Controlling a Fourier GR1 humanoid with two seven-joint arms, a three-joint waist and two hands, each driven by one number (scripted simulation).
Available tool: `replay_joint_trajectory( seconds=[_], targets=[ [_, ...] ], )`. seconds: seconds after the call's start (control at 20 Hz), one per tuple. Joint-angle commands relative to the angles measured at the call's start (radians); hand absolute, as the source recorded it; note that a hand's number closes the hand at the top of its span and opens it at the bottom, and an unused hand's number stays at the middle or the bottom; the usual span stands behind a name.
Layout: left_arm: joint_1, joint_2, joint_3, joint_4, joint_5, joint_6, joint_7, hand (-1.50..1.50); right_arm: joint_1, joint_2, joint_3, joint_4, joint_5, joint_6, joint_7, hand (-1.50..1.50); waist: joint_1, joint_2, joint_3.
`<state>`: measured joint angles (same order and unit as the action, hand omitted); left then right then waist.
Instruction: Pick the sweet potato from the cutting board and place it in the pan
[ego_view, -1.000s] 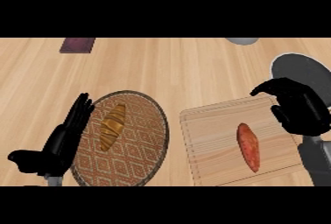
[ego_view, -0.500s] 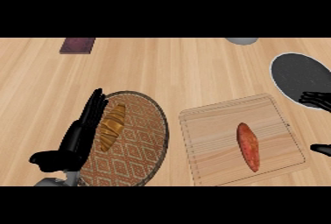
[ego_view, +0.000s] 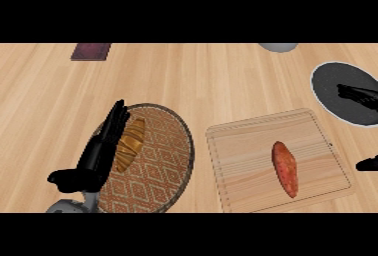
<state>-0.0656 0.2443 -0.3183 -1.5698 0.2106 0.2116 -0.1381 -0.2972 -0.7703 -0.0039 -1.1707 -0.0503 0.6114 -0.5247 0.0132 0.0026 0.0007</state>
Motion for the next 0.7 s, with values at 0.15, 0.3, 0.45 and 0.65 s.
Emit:
replay_joint_trajectory(
  seconds=[0.15,0.3,0.45,0.65],
  targets=[
    [-0.017,0.012,0.042,0.058,0.014,-0.044,-0.019,0.0,-0.043,-0.022,0.171,-0.147,0.178,0.036,0.05,-1.5,-0.008,-0.002,-0.002],
    [0.009,-0.045,-0.019,0.013,-0.04,0.022,-0.012,0.0,-0.059,-0.027,0.277,-0.14,0.329,0.002,0.026,-1.5,0.006,-0.001,-0.001],
    [0.008,-0.028,-0.01,-0.02,-0.044,0.016,0.015,0.0,-0.001,0.02,0.368,-0.21,0.436,-0.073,0.032,-1.5,-0.005,-0.004,0.0],
    [0.016,-0.044,0.009,0.045,-0.04,-0.017,-0.041,0.0,-0.035,0.057,0.407,-0.191,0.558,-0.112,0.102,-1.5,-0.008,-0.002,-0.001]
  ],
)
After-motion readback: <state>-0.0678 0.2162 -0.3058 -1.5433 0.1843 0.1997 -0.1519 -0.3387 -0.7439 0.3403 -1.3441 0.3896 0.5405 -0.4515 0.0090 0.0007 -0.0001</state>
